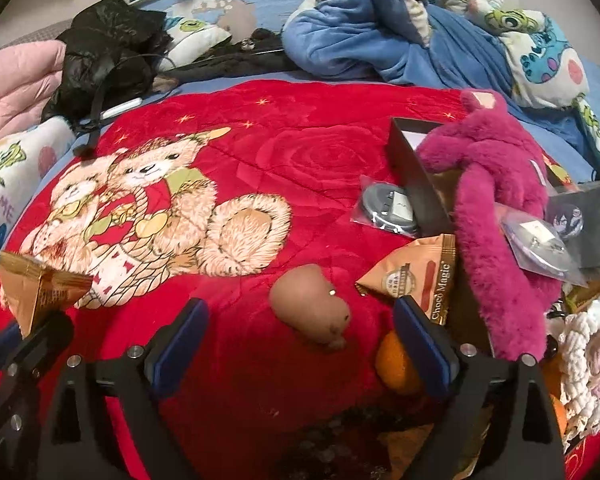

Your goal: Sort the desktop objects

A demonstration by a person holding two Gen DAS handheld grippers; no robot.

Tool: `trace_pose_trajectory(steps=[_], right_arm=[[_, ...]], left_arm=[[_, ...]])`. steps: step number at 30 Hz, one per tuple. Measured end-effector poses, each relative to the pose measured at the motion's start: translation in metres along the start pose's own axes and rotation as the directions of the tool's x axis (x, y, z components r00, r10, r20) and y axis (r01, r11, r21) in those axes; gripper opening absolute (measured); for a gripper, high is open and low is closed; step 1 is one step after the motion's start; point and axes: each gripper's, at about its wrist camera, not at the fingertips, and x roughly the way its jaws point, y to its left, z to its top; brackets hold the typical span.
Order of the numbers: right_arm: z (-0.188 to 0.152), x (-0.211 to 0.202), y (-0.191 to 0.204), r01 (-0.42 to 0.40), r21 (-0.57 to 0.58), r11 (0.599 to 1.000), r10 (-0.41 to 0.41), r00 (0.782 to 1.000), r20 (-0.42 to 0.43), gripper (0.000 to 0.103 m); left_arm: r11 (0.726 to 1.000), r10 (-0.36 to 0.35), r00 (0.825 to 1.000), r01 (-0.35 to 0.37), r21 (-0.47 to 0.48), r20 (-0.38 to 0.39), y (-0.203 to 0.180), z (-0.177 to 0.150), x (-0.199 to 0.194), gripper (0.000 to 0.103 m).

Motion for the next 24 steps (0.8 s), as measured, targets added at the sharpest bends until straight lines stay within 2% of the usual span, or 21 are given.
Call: trace_pose_trajectory(steps=[3,5,7,9,12,24], right_arm=[[-0.002,0.004,0.002,-0.044,0.009,0.999,0.044,0.998,-0.033,0.059],[-0.005,0.007,0.007,-0.025,-0.013,1.000,0.024,0.999,-0.044,0.047],[-0.007,0.011,0.008,-0.037,-0.012,0.999,0.036,0.997,-0.066,0.042],[-0.008,0.012,0.004,-0.047,0.011,0.999,0.048,0.996,-0.072,0.030],[-0.009,0.012,-0.001,-0.074,0.030,0.997,0.076,0.994,-0.074,0.028],[-0.007,0.009,0.003,-0.059,0.023,0.998,0.060,0.996,-0.059,0.026]], left_arm=[[1.000,0.000,1.000,0.000,0.000,0.000,0.000,0.000,0.000,0.016],[1.000,-0.001,1.000,0.001,0.000,0.000,-0.001,0.000,0.000,0.016],[1.000,0.001,1.000,-0.001,0.000,-0.001,-0.001,0.000,0.000,0.016],[1.000,0.000,1.000,0.000,0.001,0.000,-0.001,0.000,-0.001,0.016],[1.000,-0.001,1.000,0.001,0.001,0.000,-0.001,0.000,-0.001,0.016],[1.000,0.000,1.000,0.000,0.003,0.000,-0.002,0.000,-0.001,0.016]])
